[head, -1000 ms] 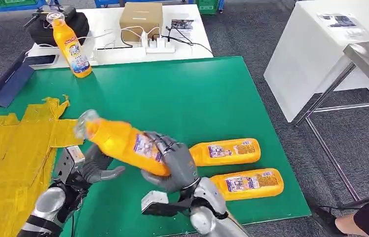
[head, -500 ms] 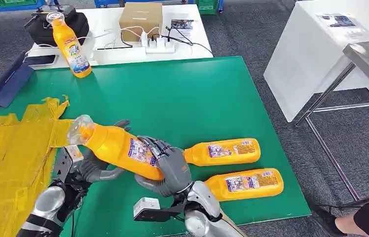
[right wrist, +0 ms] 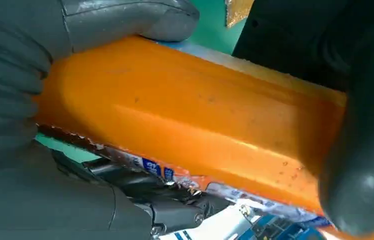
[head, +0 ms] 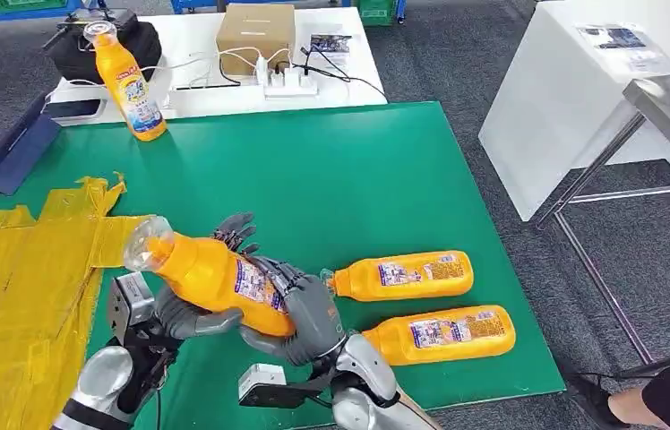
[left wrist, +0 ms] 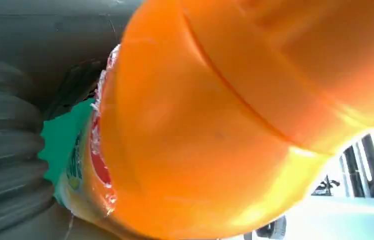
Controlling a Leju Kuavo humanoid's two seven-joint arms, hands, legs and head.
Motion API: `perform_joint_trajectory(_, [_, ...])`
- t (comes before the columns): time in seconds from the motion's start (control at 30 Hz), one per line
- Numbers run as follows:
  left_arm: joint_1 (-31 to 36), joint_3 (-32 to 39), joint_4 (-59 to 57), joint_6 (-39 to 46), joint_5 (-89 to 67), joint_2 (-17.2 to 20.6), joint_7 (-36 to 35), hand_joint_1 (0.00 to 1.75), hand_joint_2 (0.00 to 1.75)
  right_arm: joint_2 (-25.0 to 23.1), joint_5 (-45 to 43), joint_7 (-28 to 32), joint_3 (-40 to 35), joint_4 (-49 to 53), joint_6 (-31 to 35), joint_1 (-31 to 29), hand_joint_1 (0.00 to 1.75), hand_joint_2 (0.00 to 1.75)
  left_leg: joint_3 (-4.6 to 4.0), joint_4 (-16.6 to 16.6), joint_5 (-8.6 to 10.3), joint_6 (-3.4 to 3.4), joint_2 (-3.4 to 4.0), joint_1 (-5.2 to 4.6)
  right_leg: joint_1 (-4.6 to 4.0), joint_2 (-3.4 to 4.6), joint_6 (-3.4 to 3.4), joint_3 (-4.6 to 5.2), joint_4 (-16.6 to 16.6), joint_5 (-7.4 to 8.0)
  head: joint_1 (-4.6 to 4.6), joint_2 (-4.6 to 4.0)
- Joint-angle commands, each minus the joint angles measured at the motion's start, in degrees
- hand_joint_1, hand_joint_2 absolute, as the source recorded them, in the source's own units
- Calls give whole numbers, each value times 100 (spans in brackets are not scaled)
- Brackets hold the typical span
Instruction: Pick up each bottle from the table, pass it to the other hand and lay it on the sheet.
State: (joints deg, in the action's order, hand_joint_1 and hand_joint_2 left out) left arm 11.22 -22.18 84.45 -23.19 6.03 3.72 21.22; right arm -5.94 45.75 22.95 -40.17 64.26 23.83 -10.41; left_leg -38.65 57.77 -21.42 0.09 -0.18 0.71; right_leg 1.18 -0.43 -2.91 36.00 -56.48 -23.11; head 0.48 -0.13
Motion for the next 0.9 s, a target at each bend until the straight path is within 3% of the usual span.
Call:
perform_joint_trajectory(0.03, [-37,-751,410,57,-92,-82,123,0,175,100,15,13,23,-345,-50,5,175,175,26,0,-10,3,-14,3,-5,-14,11,-32,3,-14,0,0])
perform_joint_trajectory(0.57, [-101,-939,660,431,-374,-222,200,0,175,78,120,-29,99,-313,-90,112,175,175,31,2,-14,4,-14,4,-5,-13,11,-38,2,-18,0,0])
perform_joint_trajectory(0.6, [-99,-935,651,493,-431,-239,207,113,175,75,126,-31,100,-314,-92,114,175,175,44,5,-21,5,-16,4,-5,-15,14,-52,0,-25,0,0])
perform_joint_trajectory(0.63, [-94,-946,624,546,-482,-264,207,175,175,69,130,-28,91,-307,-102,118,175,175,28,3,-12,3,-17,5,-6,-16,11,-36,2,-16,0,0])
perform_joint_trajectory(0.9, [-46,-918,316,712,-517,-407,181,175,175,64,110,-60,75,-261,-126,155,175,175,37,1,-15,5,-17,4,-5,-16,11,-45,5,-19,2,0])
